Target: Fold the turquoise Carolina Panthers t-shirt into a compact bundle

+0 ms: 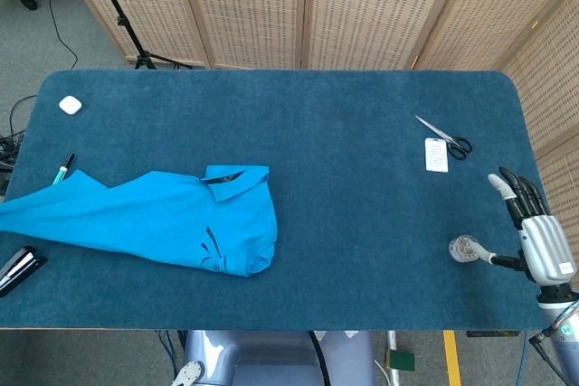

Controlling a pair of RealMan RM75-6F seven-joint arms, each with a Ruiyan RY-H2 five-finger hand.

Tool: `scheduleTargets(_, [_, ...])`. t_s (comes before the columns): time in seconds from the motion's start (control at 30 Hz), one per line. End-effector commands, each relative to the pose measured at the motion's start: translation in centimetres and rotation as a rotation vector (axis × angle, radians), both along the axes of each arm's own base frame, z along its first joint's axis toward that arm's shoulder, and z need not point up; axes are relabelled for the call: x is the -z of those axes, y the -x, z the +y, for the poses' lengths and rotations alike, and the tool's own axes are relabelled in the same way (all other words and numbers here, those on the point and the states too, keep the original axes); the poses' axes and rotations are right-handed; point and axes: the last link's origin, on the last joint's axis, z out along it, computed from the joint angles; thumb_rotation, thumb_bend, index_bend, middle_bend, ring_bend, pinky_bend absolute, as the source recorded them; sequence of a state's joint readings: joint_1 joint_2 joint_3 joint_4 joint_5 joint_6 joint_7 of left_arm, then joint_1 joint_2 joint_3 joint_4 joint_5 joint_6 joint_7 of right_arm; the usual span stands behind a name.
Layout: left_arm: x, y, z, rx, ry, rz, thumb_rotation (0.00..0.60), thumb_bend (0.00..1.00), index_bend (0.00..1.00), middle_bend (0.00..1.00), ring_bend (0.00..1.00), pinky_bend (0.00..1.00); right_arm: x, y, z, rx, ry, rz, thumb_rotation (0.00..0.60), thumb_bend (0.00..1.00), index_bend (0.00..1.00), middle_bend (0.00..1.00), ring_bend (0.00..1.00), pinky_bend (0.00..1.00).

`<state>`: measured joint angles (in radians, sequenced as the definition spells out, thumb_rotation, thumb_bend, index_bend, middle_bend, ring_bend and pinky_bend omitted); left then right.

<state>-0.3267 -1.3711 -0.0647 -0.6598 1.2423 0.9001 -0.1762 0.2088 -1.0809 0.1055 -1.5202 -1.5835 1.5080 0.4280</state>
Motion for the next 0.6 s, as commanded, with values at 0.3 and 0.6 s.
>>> scheduleTargets(0.3, [-0.2,0.8,1.1,0.022,-0.048,-0.089,0.6,0.53,0.77,0.0,0.0,0.0,0.0,0.1,0.0,0.004,0.001,0.001,0.6,0.0,0.0,0.0,0.0,0.0])
scheduleTargets(0.6, [0.0,-1.8,1.6,0.217,-0.086,-0.195,0.6,0.53,0.77,0.0,0.0,0.0,-0.1,0.1,-0.1,0.005,0.004,-0.001,0.6,0.0,0.0,0.0,0.0,0.0])
